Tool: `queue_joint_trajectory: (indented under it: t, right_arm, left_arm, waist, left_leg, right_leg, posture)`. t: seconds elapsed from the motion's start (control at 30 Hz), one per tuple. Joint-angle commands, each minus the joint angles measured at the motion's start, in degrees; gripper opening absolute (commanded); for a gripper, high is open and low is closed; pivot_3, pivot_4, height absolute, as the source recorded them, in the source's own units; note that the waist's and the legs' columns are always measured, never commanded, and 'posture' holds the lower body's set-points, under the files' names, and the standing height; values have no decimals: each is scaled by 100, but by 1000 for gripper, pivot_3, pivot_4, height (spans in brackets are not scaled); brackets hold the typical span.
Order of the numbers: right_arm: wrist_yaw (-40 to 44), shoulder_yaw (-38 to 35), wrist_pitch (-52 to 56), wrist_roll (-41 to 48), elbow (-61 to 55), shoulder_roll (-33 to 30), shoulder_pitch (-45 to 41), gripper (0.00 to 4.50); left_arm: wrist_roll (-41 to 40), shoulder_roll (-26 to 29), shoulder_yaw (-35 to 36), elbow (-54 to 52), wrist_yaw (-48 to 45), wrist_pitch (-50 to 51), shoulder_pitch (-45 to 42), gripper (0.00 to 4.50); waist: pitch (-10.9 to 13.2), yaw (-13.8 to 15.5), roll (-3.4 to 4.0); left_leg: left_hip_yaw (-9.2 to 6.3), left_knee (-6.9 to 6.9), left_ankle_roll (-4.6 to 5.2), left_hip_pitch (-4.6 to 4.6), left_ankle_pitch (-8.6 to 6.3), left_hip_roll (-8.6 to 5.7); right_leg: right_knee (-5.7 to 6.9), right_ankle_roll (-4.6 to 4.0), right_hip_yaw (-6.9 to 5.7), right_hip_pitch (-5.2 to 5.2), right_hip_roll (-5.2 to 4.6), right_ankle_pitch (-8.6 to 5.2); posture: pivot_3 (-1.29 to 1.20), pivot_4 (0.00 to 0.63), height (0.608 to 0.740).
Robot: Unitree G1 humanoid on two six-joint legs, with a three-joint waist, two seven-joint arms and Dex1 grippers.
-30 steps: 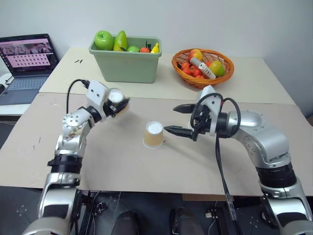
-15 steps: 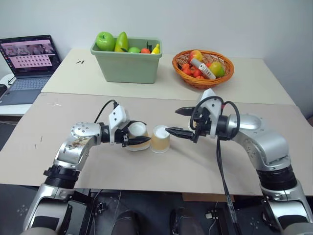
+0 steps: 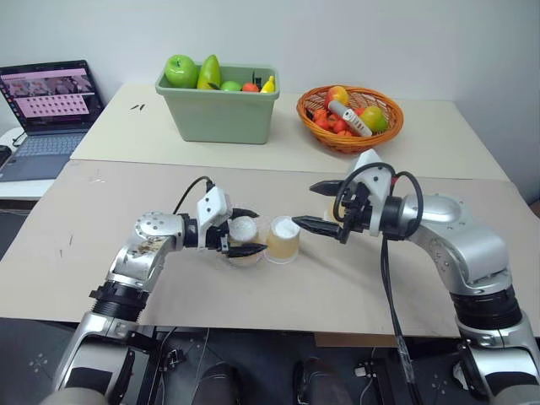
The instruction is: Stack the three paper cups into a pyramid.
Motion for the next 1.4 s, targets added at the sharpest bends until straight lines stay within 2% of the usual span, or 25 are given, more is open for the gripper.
queue_joint_trajectory:
  t: [0.03, 0.2, 0.47, 0.6, 0.7, 0.8, 0.93, 1.4]
  right_arm:
    - [-27, -200, -28, 50, -173, -79, -61, 4500]
    - [78, -342, -69, 90, -70, -206, -112, 4500]
    - [298, -1817, 105, 850, -14, -866, 91, 4500]
    - [-99, -2225, -81, 327, 397, -1216, 701, 4500]
    - [-152, -1816, -408, -161, 695, -1310, 1270, 4500]
    - [-116, -1331, -721, -476, 1037, -1131, 1376, 4500]
    - [-132, -1021, -1023, -618, 1625, -726, 1028, 4500]
    - [-3, -473, -1843, -1146, 3284, 108, -430, 4500]
  left_arm:
    - [-4, -25, 154, -157, 114, -96, -95, 4448]
    - [-263, 261, 325, -699, 19, 296, -79, 4448]
    - [-1225, 1132, 992, -1886, -160, 1607, -74, 4448]
    - [-1433, 1305, 1255, -2242, 68, 1905, -58, 4448]
    - [-1481, 1329, 1319, -2393, 227, 2039, -52, 4448]
    - [-1588, 1343, 1369, -2556, 339, 2178, -77, 4448]
    - [-1665, 1372, 1421, -2714, 473, 2284, -76, 4448]
    - [-1828, 1449, 1556, -3046, 913, 2488, 21, 4448]
  waist:
    - [0, 2, 0]
    - [0, 0, 0]
    - [0, 26, 0]
    - [0, 82, 0]
    - [-1, 85, -1]
    - [0, 27, 0]
    - [2, -72, 3]
    - [4, -57, 7]
  left_leg:
    - [0, 0, 0, 0, 0, 0]
    - [-1, 0, 0, -1, 0, 0]
    - [-10, -3, 2, 0, -1, 2]
    - [-12, -2, 4, 1, -2, 1]
    - [-7, -2, 4, 7, -2, -2]
    - [-7, -2, 3, 11, -2, -1]
    - [-12, -3, 0, 22, 0, 1]
    - [1, -3, 0, 15, 0, 1]
  right_leg:
    - [0, 0, 0, 0, 0, 0]
    - [0, 0, 0, -1, 0, 0]
    - [-6, 0, 1, 0, -1, 0]
    - [-7, 0, 1, 4, -1, 0]
    - [-12, 1, -2, 15, -3, 0]
    - [-5, 1, 8, 11, -1, 0]
    - [3, 1, 26, 10, 7, 0]
    - [0, 1, 23, 6, 6, 0]
  posture:
    - [0, 150, 708]
    - [0, 150, 708]
    - [0, 150, 708]
    - [0, 150, 708]
    - [0, 150, 708]
    - [0, 150, 708]
    - [0, 150, 708]
    - [0, 150, 708]
